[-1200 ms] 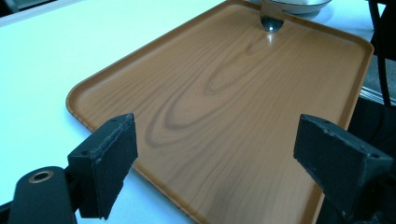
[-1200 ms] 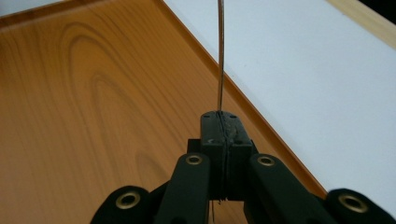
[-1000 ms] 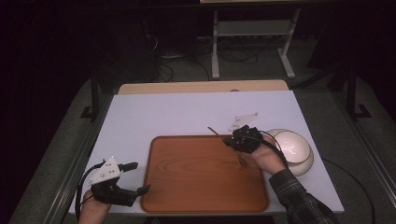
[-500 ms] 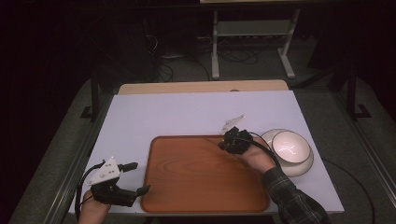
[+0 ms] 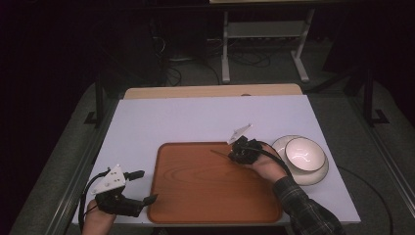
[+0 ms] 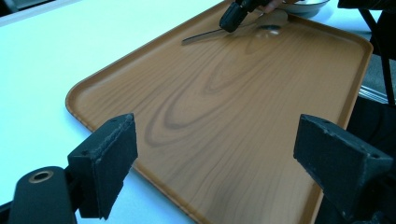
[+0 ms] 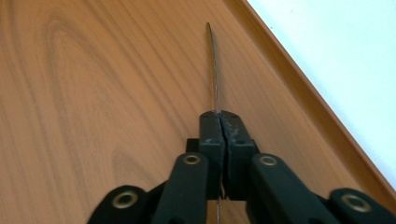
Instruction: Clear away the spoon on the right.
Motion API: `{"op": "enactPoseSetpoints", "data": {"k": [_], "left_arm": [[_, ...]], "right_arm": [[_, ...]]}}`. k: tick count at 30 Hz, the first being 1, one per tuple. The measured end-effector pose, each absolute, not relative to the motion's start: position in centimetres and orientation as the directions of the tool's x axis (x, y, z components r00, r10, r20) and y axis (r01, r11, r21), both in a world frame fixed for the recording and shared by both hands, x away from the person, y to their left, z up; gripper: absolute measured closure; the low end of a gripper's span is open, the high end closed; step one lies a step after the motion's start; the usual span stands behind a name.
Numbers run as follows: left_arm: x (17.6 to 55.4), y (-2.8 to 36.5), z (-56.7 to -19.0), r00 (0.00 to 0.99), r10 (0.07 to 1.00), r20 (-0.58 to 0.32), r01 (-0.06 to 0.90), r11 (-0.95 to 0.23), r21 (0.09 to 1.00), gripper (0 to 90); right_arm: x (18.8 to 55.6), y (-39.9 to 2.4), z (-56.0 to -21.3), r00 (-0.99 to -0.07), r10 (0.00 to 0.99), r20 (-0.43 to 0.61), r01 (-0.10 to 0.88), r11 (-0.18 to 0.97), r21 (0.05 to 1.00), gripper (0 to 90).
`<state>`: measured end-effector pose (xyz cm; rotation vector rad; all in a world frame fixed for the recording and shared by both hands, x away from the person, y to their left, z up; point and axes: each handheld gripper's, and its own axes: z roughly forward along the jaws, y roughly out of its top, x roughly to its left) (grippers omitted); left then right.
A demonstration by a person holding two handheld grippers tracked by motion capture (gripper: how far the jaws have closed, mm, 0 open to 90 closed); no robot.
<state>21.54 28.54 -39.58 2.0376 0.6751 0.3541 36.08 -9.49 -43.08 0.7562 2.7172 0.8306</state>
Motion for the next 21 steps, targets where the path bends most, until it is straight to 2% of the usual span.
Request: {"op": "enactPoseSetpoints", "data": {"k": [4, 10, 13, 17, 21], "left_arm": [[21.52, 28.56, -39.57, 0.807, 0.591, -0.017, 0.323, -0.417, 0.850, 13.0], [21.53, 28.57, -39.57, 0.806, 0.591, -0.017, 0.324, -0.417, 0.849, 13.0], [21.54, 28.57, -39.57, 0.807, 0.591, -0.017, 0.323, -0.416, 0.850, 13.0], [21.56, 28.56, -39.58, 0.806, 0.591, -0.017, 0.323, -0.416, 0.850, 13.0], [21.54, 28.61, -39.57, 0.806, 0.592, -0.018, 0.324, -0.415, 0.850, 13.0]], "right_arm": [[36.07, -9.44, -43.35, -0.849, 0.527, -0.037, 0.419, 0.715, 0.560, 72.1], [36.02, -9.41, -43.58, -0.847, 0.531, -0.021, 0.424, 0.700, 0.574, 41.4], [35.97, -9.39, -43.92, -0.842, 0.538, -0.043, 0.418, 0.700, 0.579, 30.0], [35.85, -9.43, -43.85, -0.837, 0.545, -0.055, 0.410, 0.690, 0.596, 21.6], [35.75, -9.78, -43.34, -0.838, 0.545, -0.043, 0.401, 0.666, 0.629, 18.9]]}}
